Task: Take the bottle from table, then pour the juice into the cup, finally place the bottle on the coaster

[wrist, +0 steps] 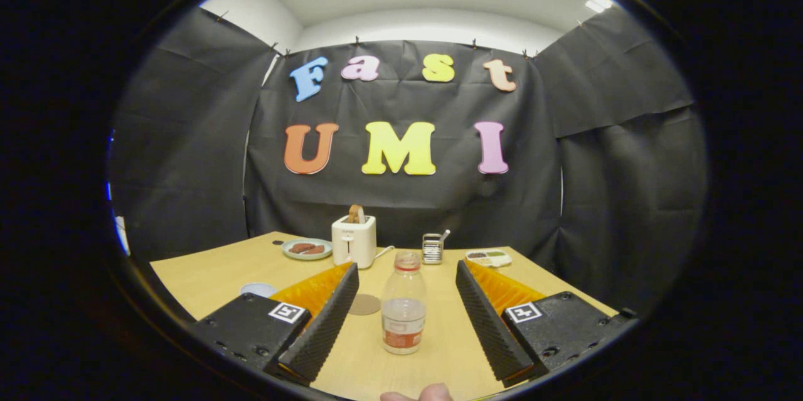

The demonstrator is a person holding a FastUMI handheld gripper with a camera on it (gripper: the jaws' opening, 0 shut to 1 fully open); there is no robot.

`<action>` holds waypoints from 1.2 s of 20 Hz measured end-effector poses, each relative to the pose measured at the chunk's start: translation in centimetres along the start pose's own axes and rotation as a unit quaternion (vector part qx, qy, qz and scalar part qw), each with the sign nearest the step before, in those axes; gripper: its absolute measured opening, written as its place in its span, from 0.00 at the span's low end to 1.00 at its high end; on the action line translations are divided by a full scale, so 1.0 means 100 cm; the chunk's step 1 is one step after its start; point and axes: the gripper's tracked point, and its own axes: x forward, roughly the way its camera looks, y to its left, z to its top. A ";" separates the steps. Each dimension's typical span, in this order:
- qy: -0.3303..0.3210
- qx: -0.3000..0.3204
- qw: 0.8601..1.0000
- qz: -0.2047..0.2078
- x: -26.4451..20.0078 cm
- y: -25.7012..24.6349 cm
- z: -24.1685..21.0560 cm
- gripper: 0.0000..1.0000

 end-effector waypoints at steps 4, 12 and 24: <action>0.021 0.002 1.000 -0.007 0.017 0.003 -0.035 1.00; 0.085 0.013 0.996 -0.018 0.053 -0.002 -0.093 1.00; 0.136 0.045 0.989 -0.031 0.090 0.000 -0.136 0.94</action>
